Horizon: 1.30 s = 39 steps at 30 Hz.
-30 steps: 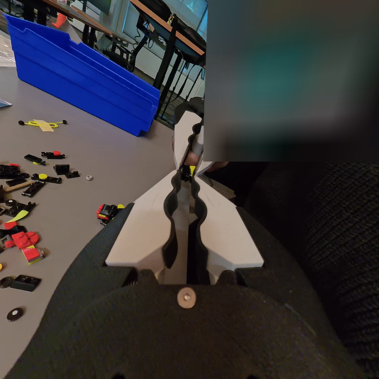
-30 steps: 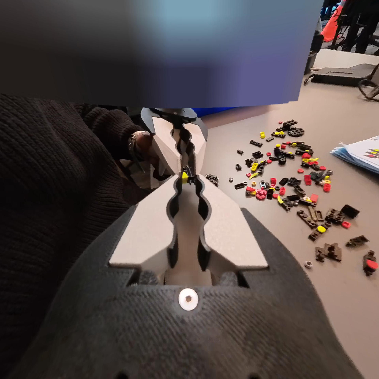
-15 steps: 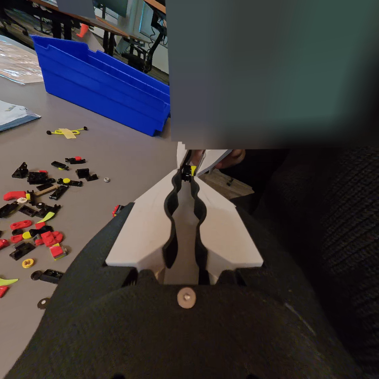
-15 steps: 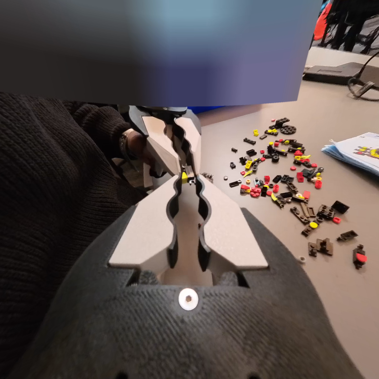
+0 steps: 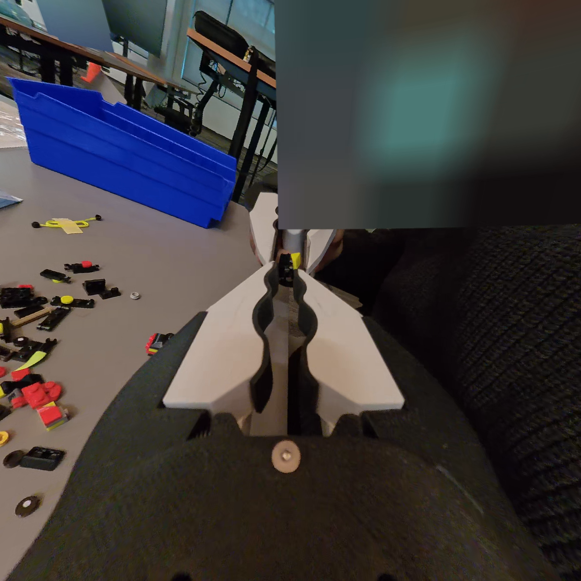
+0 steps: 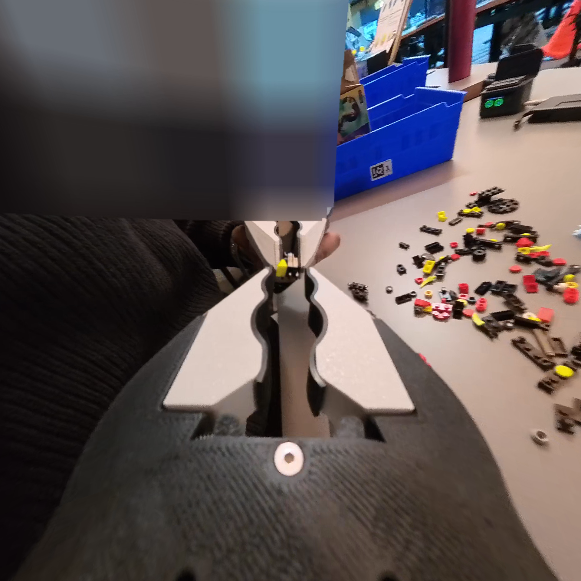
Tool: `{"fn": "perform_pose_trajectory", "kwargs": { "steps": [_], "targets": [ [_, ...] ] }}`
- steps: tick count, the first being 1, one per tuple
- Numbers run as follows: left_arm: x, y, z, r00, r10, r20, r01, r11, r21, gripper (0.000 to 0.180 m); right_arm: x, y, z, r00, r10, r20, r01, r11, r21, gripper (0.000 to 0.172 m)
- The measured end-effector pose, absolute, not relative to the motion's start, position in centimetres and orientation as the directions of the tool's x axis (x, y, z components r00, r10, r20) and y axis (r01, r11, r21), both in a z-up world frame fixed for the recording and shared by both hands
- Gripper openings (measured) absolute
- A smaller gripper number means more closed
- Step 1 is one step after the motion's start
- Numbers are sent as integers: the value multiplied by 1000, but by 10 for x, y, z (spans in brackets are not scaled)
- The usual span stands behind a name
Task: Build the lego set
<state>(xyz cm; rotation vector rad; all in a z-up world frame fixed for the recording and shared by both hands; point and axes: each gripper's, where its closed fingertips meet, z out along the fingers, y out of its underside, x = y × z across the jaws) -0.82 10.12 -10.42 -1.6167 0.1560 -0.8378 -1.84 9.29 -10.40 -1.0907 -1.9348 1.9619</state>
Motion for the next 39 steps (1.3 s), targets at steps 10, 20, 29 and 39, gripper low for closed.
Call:
{"fn": "perform_pose_trajectory", "kwargs": {
  "steps": [10, 20, 29, 39],
  "targets": [
    [-3, 99, -107, 675, -567, 472, 372, -292, -881, 6, -14, 92, -106, -735, 571, -366, 370, -114, -922, 14],
    [-5, 94, -109, 576, -588, 568, 433, -370, -822, 5, -13, 93, -107, -736, 575, -358, 368, -105, -924, 11],
    [-8, 95, -107, 588, -579, 564, 440, -356, -824, 0, -12, 91, -113, -745, 579, -330, 365, -59, -929, 11],
    [-6, 97, -117, 677, -553, 486, 343, -348, -873, 2, -12, 89, -130, -731, 592, -338, 421, 2, -907, 11]
  ]
}}
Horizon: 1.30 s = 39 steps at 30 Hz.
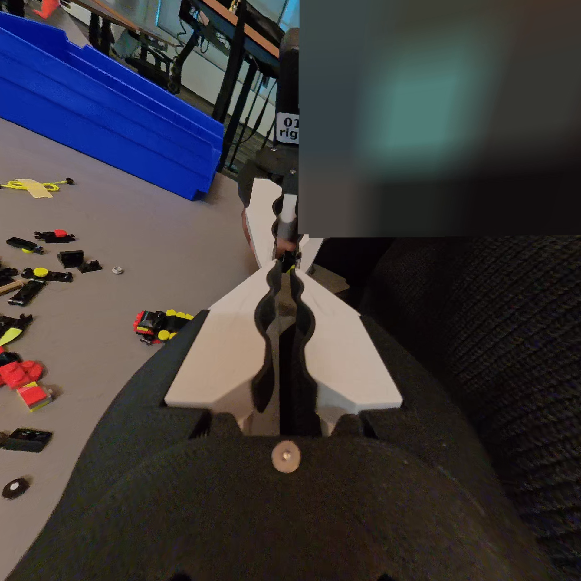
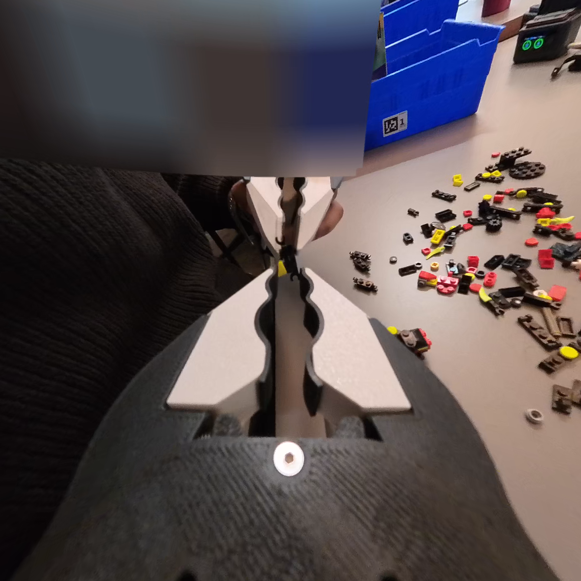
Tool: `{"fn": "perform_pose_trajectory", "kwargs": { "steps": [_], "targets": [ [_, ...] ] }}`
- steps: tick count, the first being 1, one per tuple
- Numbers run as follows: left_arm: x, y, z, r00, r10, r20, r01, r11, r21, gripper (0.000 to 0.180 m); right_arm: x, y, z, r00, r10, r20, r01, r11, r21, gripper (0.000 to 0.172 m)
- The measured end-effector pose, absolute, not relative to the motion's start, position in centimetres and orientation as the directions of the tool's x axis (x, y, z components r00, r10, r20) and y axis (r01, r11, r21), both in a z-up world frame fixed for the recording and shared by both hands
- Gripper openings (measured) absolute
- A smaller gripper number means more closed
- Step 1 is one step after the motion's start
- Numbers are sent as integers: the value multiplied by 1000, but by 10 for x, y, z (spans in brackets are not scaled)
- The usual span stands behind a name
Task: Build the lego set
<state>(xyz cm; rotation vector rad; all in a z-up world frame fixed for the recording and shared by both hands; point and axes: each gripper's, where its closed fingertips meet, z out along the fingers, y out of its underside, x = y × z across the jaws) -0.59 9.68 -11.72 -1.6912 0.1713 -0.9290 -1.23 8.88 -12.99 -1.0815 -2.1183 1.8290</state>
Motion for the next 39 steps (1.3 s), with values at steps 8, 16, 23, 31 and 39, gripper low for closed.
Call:
{"fn": "perform_pose_trajectory", "kwargs": {
  "steps": [8, 16, 23, 31, 39],
  "targets": [
    [-4, 99, -129, 722, -531, 444, 277, -367, -888, 3, -13, 85, -146, -705, 614, -356, 486, 52, -873, 11],
    [-2, 98, -129, 703, -537, 466, 295, -376, -878, 4, -10, 83, -146, -698, 583, -417, 526, 22, -850, 10],
    [0, 93, -123, 597, -565, 569, 379, -427, -821, 13, -10, 81, -143, -704, 577, -414, 513, 11, -858, 11],
    [0, 93, -121, 595, -568, 569, 384, -420, -822, 6, -9, 78, -138, -725, 578, -374, 470, 18, -882, 11],
    [1, 92, -126, 645, -565, 515, 316, -416, -853, 15, -7, 75, -139, -730, 566, -383, 480, 26, -877, 11]
  ]
}}
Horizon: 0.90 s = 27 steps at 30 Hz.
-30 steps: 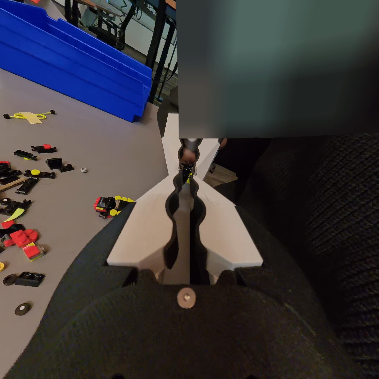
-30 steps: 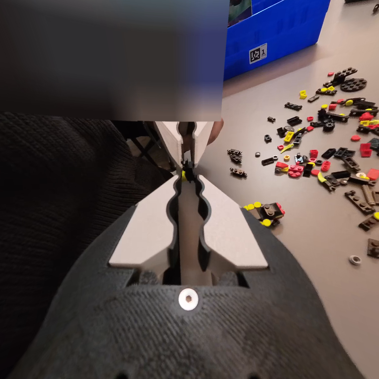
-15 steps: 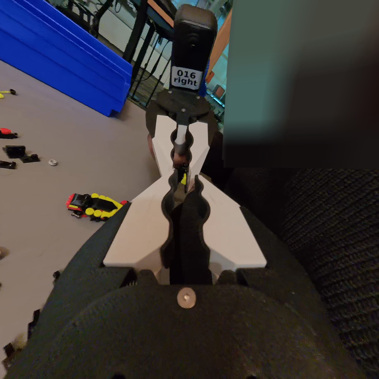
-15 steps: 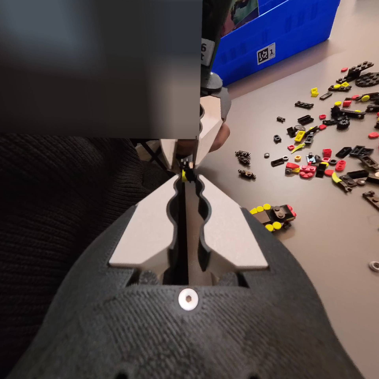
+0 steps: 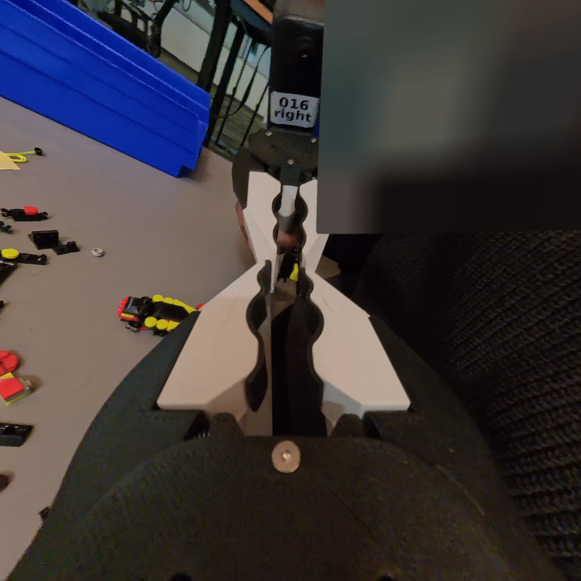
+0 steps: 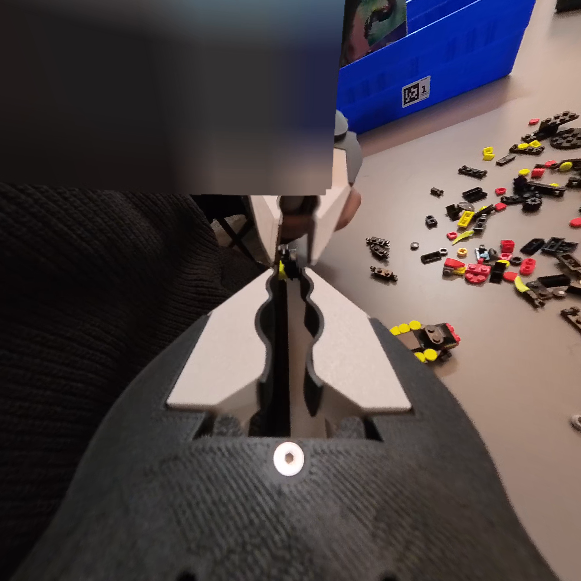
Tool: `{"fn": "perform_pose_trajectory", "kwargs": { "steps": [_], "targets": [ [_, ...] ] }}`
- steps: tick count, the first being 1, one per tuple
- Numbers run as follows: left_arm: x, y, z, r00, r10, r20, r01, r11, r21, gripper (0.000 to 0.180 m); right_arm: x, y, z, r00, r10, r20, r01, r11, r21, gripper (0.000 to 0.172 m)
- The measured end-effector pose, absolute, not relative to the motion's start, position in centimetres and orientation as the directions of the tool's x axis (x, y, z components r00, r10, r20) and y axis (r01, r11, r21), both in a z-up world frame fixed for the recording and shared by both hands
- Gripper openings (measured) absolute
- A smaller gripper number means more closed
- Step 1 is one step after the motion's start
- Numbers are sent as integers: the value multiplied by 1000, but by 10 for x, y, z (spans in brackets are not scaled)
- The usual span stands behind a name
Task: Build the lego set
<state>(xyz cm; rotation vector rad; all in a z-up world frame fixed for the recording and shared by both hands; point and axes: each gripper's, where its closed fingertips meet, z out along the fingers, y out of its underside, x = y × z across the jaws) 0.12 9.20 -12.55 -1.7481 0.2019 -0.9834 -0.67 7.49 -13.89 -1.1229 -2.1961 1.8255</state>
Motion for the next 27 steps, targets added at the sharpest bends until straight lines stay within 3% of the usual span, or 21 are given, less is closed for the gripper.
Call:
{"fn": "perform_pose_trajectory", "kwargs": {
  "steps": [27],
  "targets": [
    [10, 89, -125, 636, -593, 494, 270, -429, -862, 8, -1, 73, -140, -731, 557, -394, 507, 58, -860, 11]
  ]
}}
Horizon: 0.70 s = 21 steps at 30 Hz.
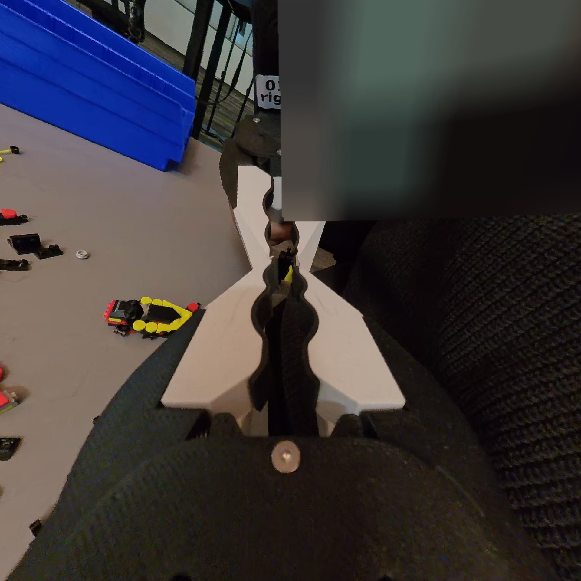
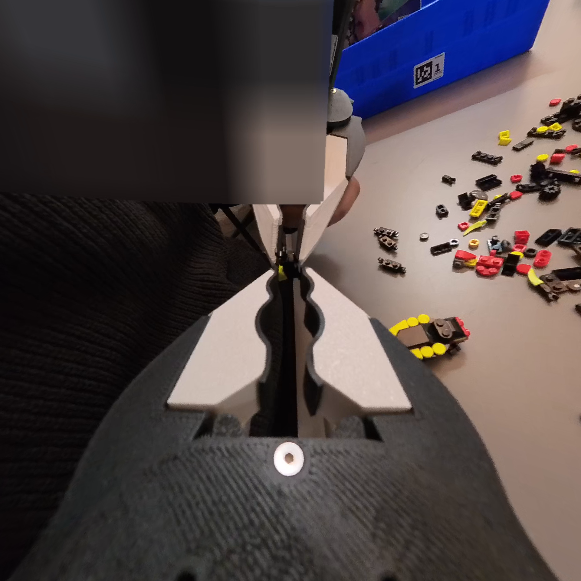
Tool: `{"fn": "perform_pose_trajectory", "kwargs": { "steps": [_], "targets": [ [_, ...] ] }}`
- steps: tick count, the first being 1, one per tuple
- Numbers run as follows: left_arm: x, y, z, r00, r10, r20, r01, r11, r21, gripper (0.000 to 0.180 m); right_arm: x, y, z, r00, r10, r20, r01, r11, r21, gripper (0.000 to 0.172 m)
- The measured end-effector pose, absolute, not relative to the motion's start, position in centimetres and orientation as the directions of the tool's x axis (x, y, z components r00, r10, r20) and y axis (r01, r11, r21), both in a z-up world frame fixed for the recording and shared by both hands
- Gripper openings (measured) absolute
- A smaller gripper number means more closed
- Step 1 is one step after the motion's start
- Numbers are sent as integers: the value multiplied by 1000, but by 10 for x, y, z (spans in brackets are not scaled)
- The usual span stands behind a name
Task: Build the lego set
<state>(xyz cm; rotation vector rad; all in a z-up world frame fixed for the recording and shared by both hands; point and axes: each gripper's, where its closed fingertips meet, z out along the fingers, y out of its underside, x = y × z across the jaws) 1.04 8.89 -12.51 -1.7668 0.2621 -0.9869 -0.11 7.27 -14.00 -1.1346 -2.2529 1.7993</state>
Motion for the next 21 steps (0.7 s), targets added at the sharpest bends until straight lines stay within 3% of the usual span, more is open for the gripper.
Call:
{"fn": "perform_pose_trajectory", "kwargs": {
  "steps": [16, 21],
  "targets": [
    [9, 91, -123, 619, -582, 528, 313, -433, -845, 7, -1, 74, -138, -739, 544, -398, 501, 50, -864, 11],
    [5, 90, -123, 579, -575, 578, 362, -454, -815, 20, -8, 83, -150, -730, 641, -239, 445, 179, -877, 11]
  ]
}}
